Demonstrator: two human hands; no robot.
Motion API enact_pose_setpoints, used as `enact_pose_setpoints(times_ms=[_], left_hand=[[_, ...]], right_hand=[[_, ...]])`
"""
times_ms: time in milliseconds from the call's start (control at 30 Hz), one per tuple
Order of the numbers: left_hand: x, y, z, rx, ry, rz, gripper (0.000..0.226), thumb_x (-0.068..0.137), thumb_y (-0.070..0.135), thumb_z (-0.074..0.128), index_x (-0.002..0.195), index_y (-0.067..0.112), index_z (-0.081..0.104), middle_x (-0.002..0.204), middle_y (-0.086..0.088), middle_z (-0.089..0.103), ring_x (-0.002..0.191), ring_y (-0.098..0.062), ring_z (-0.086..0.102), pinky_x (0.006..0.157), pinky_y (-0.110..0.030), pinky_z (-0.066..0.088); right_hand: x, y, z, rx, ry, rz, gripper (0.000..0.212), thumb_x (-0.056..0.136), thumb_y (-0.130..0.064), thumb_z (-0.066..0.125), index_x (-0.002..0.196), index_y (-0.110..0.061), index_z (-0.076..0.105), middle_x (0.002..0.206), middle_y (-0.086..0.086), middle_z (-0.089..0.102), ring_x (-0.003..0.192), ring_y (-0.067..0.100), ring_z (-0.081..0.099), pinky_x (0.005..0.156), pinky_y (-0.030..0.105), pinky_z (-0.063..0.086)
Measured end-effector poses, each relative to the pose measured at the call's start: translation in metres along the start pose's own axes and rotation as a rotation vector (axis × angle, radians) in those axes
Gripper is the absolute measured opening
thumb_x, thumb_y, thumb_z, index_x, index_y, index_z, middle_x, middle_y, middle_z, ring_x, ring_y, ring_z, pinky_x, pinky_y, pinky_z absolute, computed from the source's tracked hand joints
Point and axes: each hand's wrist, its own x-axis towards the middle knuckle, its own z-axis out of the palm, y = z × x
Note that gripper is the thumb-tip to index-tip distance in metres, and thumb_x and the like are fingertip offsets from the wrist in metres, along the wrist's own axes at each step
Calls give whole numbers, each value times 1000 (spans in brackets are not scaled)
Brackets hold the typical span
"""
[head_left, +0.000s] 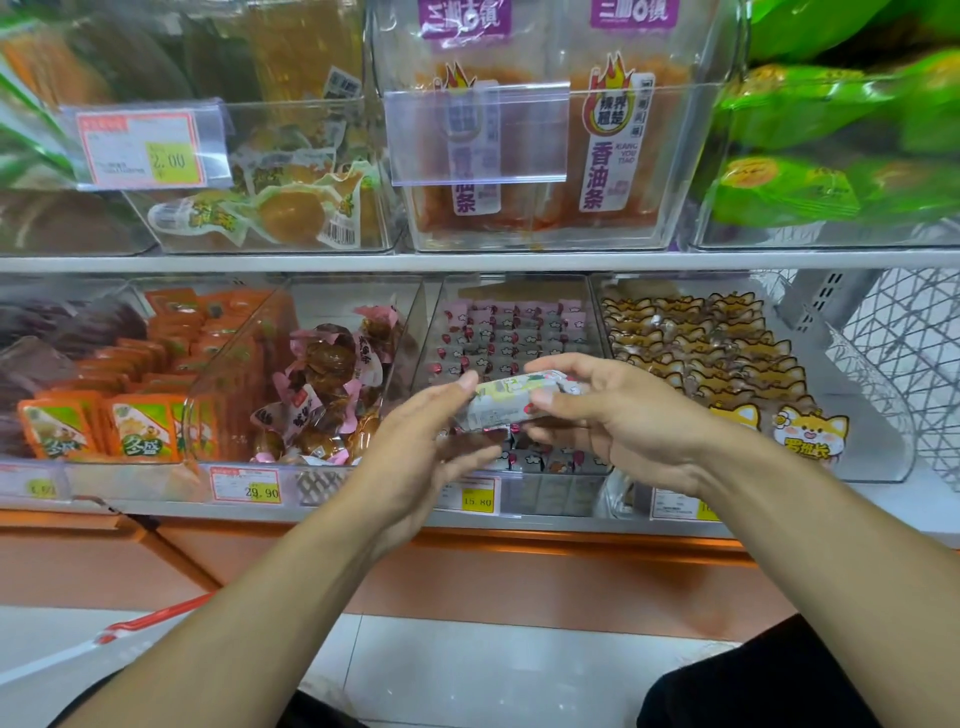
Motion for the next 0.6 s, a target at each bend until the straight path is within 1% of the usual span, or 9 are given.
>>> enact_pose_setpoints(times_ms=[67,167,233,300,367,433,500,533,600], left_hand=[[0,-1,2,8,25,-56,42,80,42,75,109,11,73,101,-13,77,91,-31,76,68,-29,61],[0,-2,2,32,40,-21,25,94,27,67,109,9,71,91,-7,78,79,-22,75,65,-24,59],[1,-2,1,50,45,17,21,96,22,63,110,9,71,96,-7,78,79,-19,74,68,-23,60],[2,-3,0,62,45,50,21,95,21,64,111,9,70,99,-9,77,81,-20,74,71,-24,60],[2,-3,0,76,41,89,25,92,21,68,114,11,67,100,-9,77,84,-21,74,73,-25,61],[2,-5,0,108,74,140,32,89,19,72,119,16,62,101,-7,78,85,-22,75,72,-26,61],[4,-6,-2,149,163,194,34,89,16,75,119,19,59,98,-5,78,82,-20,75,68,-26,60],[5,-6,-3,175,207,215,32,90,15,74,118,20,60,96,-5,78,80,-19,74,67,-26,59],[6,-6,-5,268,257,249,24,92,16,72,114,21,63,90,-4,77,78,-18,73,68,-28,60]], right_hand=[[-1,1,-1,-31,-36,-29,45,76,-3,76,120,-6,64,110,17,73,91,23,72,75,25,60],[-2,1,-2,-85,-18,-48,49,69,-2,78,117,-9,67,107,15,75,92,23,73,77,25,61],[-2,0,-2,-50,12,-46,54,66,-1,79,118,-8,66,106,14,76,96,24,74,78,25,61],[-1,0,-2,32,43,-32,58,66,-1,79,120,-4,62,110,17,75,100,29,74,78,27,61],[-1,0,-1,54,73,-26,56,68,-2,78,121,-1,59,109,19,75,99,30,75,78,29,62],[0,-1,-3,56,117,-74,48,74,-1,75,119,1,56,104,16,77,96,27,75,76,27,62],[2,-4,-6,52,209,-185,33,84,1,72,111,-2,55,106,13,77,99,24,75,79,27,61],[2,-7,-9,-12,281,-265,27,86,-1,73,108,-6,58,108,9,77,100,20,74,82,26,60],[3,-11,-18,-334,485,-432,26,87,-12,78,106,-23,63,105,-4,77,98,7,72,84,21,56]])
